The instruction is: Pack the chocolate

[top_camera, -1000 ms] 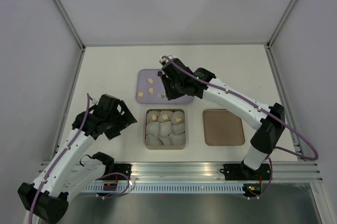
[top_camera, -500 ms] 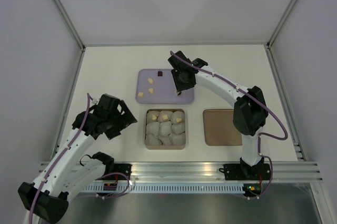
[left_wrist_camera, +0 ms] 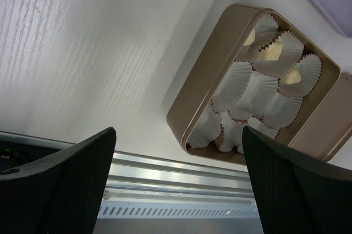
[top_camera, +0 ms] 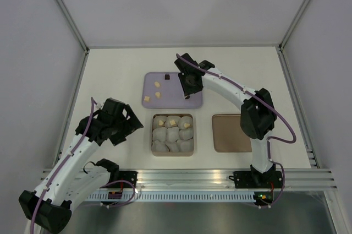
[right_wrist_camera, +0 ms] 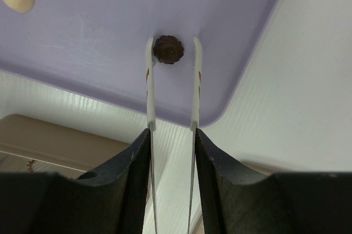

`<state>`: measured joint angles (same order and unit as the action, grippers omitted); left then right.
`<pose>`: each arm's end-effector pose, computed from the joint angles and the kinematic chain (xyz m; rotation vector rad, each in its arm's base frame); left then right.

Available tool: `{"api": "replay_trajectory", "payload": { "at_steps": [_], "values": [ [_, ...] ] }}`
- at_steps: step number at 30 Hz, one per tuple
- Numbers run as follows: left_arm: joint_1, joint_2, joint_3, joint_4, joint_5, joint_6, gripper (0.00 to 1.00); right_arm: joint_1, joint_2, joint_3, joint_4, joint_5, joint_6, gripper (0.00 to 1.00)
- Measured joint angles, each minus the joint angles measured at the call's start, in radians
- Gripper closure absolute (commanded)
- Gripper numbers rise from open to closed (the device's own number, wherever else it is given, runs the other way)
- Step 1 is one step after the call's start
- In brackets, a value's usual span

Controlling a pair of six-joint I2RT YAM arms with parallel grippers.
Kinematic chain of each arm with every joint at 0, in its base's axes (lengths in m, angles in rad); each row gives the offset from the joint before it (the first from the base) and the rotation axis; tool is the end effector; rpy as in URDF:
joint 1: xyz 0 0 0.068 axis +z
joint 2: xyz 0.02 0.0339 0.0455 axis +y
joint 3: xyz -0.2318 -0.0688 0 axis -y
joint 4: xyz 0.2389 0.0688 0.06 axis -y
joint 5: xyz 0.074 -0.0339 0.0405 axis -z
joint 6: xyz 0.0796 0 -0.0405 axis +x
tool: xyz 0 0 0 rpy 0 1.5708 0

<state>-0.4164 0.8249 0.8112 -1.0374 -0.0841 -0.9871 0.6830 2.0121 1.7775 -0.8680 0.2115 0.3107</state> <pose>0.1660 -0.0661 0.2074 -0.7795 2.5511 -0.3721 0.3471 0.2608 0.1904 -0.4215 2.5982 0.0536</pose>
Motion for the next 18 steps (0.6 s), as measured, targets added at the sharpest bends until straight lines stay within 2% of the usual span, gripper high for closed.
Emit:
{"api": "replay_trajectory", "payload": {
  "at_steps": [7, 18],
  "values": [
    [0.000, 0.007, 0.000, 0.000, 0.000, 0.000, 0.00, -0.001, 0.030, 0.000, 0.004, 0.000, -0.002, 0.63],
    [0.000, 0.015, 0.000, 0.001, 0.000, 0.000, 0.00, -0.001, 0.033, 0.000, 0.001, 0.000, 0.000, 0.60]
  ]
}}
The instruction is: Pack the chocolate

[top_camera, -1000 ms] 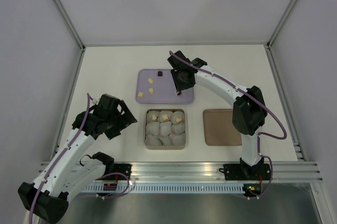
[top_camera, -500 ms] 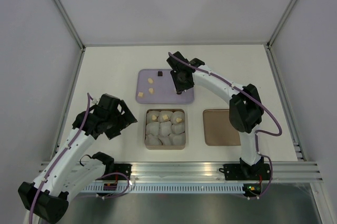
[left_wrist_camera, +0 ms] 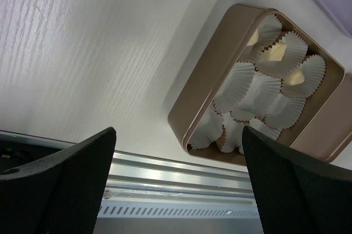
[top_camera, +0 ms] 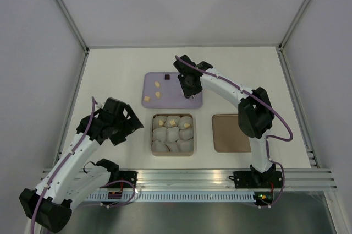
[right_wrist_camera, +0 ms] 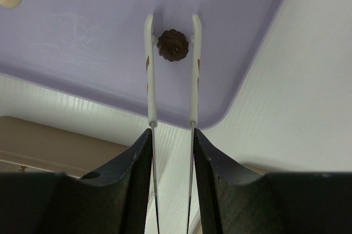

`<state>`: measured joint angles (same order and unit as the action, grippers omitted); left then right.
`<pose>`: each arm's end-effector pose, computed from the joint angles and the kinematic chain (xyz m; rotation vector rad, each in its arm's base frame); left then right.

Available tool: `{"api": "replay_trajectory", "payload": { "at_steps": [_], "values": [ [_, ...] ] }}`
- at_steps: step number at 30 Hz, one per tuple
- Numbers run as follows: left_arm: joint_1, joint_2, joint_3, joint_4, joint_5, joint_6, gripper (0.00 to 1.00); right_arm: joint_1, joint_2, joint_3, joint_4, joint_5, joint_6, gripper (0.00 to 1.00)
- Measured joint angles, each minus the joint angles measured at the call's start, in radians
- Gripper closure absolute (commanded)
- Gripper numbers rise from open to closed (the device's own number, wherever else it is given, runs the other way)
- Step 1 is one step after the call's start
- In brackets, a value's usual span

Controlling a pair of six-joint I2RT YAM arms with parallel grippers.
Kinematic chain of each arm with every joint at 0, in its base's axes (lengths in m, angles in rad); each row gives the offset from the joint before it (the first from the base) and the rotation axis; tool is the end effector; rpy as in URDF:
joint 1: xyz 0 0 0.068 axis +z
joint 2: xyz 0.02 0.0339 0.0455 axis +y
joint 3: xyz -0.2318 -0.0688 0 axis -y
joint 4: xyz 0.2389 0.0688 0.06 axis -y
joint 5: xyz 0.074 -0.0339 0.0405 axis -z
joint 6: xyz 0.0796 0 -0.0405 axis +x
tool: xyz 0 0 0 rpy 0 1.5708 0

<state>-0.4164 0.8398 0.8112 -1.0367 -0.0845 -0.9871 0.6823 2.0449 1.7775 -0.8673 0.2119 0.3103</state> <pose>0.1673 -0.0667 0.2051 -0.7823 2.5628 -0.3602 0.3491 0.2621 0.1769 -0.4302 2.6251 0.0319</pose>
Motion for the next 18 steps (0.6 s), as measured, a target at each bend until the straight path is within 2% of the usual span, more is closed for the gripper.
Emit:
{"api": "replay_trajectory", "payload": {
  "at_steps": [18],
  "values": [
    [0.000, 0.020, 0.000, 0.018, 0.000, 0.000, 0.00, 0.000, -0.038, -0.015, -0.009, 0.000, 0.021, 0.63]
  ]
}}
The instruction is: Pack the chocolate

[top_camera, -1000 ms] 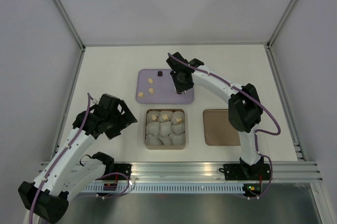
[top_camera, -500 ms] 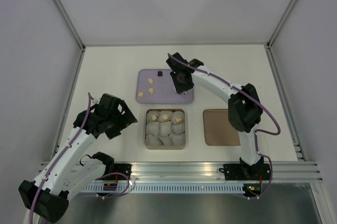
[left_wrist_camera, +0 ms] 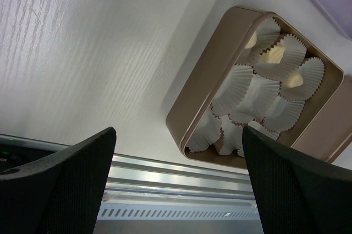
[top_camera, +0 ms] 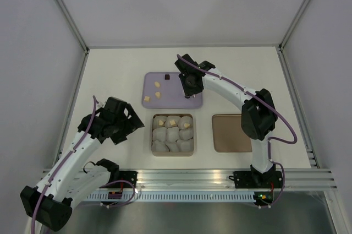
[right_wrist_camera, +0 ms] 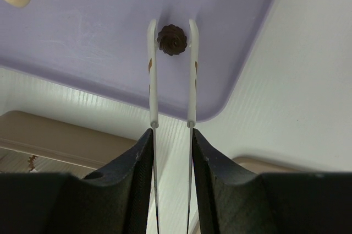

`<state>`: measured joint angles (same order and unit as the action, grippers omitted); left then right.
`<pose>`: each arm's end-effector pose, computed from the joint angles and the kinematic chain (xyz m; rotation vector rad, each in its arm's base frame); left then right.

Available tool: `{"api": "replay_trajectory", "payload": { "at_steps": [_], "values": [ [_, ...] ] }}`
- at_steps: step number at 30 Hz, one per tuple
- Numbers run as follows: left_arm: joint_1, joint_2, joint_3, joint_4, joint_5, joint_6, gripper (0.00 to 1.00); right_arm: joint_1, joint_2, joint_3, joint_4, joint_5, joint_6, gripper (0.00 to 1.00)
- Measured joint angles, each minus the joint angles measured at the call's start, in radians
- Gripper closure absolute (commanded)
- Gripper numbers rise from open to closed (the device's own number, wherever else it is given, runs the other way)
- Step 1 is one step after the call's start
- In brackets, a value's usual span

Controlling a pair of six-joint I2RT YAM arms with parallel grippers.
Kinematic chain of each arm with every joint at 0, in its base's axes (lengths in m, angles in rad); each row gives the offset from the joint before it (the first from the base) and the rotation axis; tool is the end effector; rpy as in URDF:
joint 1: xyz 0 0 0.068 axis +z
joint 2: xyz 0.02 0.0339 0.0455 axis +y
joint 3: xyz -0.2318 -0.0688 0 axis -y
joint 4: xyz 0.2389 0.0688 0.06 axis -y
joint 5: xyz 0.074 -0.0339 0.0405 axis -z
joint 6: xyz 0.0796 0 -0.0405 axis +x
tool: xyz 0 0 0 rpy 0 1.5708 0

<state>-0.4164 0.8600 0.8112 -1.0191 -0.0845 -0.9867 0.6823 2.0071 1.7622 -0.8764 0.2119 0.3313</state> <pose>0.1712 -0.0684 0.2031 -0.7823 2.5652 -0.3580 0.3445 0.2583 0.1871 -0.3989 2.6184 0.0476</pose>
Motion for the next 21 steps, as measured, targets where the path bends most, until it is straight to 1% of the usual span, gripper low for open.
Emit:
{"api": "replay_trajectory", "payload": {
  "at_steps": [8, 12, 15, 16, 18, 21],
  "values": [
    [0.000, 0.005, 0.000, 0.004, 0.000, 0.000, 0.00, 0.000, -0.003, -0.013, -0.001, -0.001, 0.006, 0.62],
    [0.000, 0.005, 0.000, 0.004, 0.000, 0.000, 0.00, 0.000, -0.003, -0.031, -0.003, -0.003, 0.007, 0.63],
    [0.000, 0.005, 0.000, 0.004, 0.000, 0.000, 0.00, 0.000, -0.003, -0.032, -0.002, -0.005, 0.009, 0.68],
    [0.000, 0.005, 0.000, 0.004, 0.000, 0.000, 0.00, 0.000, -0.003, -0.032, -0.002, -0.005, 0.009, 0.72],
    [0.000, 0.005, 0.000, 0.004, 0.000, 0.000, 0.00, 0.000, -0.003, -0.032, -0.001, -0.005, 0.011, 0.74],
    [0.000, 0.005, 0.000, 0.004, 0.000, 0.000, 0.00, 0.000, -0.003, -0.030, -0.003, -0.005, 0.013, 0.80]
  ]
}}
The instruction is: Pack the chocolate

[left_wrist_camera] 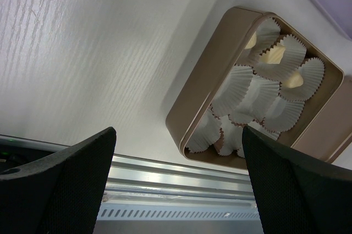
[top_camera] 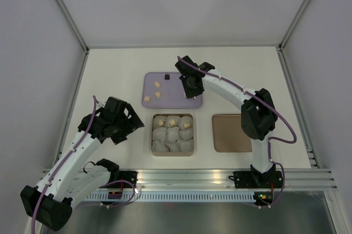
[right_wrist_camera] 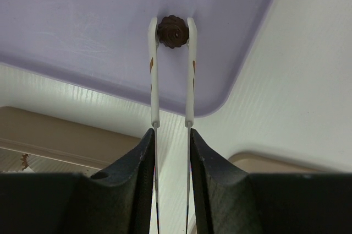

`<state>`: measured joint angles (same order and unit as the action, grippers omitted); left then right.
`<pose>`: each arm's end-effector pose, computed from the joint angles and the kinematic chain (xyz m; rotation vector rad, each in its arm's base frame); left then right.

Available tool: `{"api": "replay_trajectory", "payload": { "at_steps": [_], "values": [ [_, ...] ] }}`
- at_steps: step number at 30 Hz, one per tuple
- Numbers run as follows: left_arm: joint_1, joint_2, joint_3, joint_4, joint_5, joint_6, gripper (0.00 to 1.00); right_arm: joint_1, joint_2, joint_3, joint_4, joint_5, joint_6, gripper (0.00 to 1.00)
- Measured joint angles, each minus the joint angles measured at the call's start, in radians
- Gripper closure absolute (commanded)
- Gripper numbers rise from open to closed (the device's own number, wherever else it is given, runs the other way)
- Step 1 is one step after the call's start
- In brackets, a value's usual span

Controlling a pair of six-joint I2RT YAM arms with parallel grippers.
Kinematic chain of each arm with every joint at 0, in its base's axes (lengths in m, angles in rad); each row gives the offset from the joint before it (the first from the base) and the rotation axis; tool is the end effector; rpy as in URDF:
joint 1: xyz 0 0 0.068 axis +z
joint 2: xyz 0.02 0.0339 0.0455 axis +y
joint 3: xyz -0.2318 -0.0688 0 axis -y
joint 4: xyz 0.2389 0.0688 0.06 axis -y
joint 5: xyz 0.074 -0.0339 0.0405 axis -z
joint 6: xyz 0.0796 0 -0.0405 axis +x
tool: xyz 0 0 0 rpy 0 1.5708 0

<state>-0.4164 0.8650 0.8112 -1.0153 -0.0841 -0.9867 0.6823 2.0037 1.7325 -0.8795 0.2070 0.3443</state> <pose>0.1720 -0.0688 0.2026 -0.7825 2.5664 -0.3575 0.3405 0.2556 0.1790 -0.3917 2.6478 0.0380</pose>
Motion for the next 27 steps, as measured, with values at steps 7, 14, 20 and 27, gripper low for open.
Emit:
{"api": "replay_trajectory", "payload": {
  "at_steps": [7, 14, 20, 27],
  "values": [
    [0.000, 0.001, 0.000, 0.000, 0.011, 0.000, 0.00, 0.000, -0.060, 0.005, -0.031, -0.019, 0.001, 0.82],
    [0.000, 0.011, 0.000, -0.001, 0.045, -0.010, 0.00, 0.034, -0.211, 0.004, -0.102, -0.041, 0.005, 0.82],
    [0.000, 0.026, -0.001, -0.032, 0.101, -0.023, 0.00, 0.197, -0.342, -0.028, -0.200, -0.047, 0.097, 0.82],
    [0.000, 0.037, -0.003, -0.064, 0.165, -0.028, 0.01, 0.359, -0.420, -0.108, -0.283, -0.068, 0.203, 0.82]
  ]
}}
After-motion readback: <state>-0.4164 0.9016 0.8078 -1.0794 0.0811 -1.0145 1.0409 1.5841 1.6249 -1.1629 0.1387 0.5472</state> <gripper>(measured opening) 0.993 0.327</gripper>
